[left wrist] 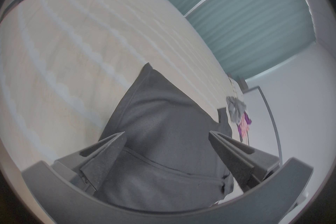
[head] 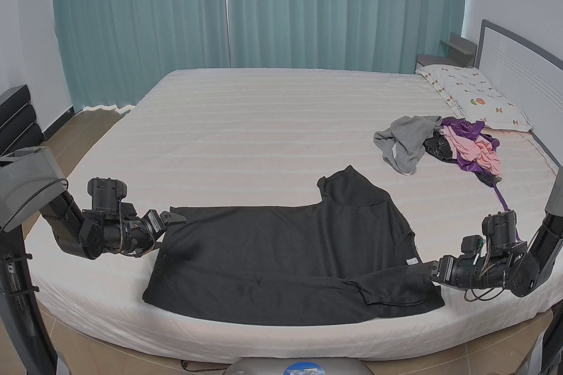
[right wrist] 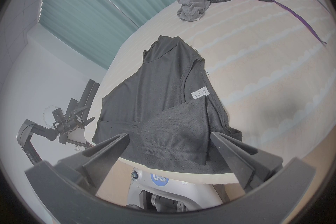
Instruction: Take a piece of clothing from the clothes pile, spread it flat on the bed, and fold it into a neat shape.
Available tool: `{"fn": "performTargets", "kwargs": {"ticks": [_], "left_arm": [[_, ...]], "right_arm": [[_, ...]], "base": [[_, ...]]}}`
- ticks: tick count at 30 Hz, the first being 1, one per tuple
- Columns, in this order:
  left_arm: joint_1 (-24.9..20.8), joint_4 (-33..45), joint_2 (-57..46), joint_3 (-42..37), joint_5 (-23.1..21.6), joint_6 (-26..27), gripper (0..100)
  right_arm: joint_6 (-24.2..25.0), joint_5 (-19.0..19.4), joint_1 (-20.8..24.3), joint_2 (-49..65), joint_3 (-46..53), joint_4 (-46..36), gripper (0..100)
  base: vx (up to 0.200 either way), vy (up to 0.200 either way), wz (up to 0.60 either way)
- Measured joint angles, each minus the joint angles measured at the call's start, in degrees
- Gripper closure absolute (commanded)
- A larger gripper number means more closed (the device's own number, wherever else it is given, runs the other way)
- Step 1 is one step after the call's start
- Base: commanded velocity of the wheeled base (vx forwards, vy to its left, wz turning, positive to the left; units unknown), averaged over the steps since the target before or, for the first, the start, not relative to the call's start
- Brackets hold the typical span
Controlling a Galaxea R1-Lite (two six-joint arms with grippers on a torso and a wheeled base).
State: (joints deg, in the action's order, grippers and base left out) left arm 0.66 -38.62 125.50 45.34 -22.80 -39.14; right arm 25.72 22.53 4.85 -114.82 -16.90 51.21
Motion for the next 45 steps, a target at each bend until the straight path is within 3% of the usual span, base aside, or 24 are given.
{"fn": "performTargets", "kwargs": {"ticks": [9, 13, 23, 45], "left_arm": [[1.3, -0.3, 1.5, -1.8, -7.8, 19.5, 0], [1.5, -1.6, 3.4, -2.5, -8.9, 24.2, 0], [1.5, -12.2, 7.0, -4.2, -6.8, 24.0, 0], [1.7, -13.5, 9.6, -3.9, -6.6, 23.2, 0]], "right_arm": [[0.0, 0.1, 0.0, -0.1, 0.0, 0.0, 0], [0.0, 0.1, 0.0, -0.1, 0.0, 0.0, 0], [-0.4, 0.1, 0.1, -0.4, 0.1, -0.1, 0], [-0.5, 0.1, 0.2, -0.9, -0.1, 0.0, 0]], "base": [[0.0, 0.0, 0.0], [0.0, 0.0, 0.0], [0.0, 0.0, 0.0], [0.0, 0.0, 0.0]]}}
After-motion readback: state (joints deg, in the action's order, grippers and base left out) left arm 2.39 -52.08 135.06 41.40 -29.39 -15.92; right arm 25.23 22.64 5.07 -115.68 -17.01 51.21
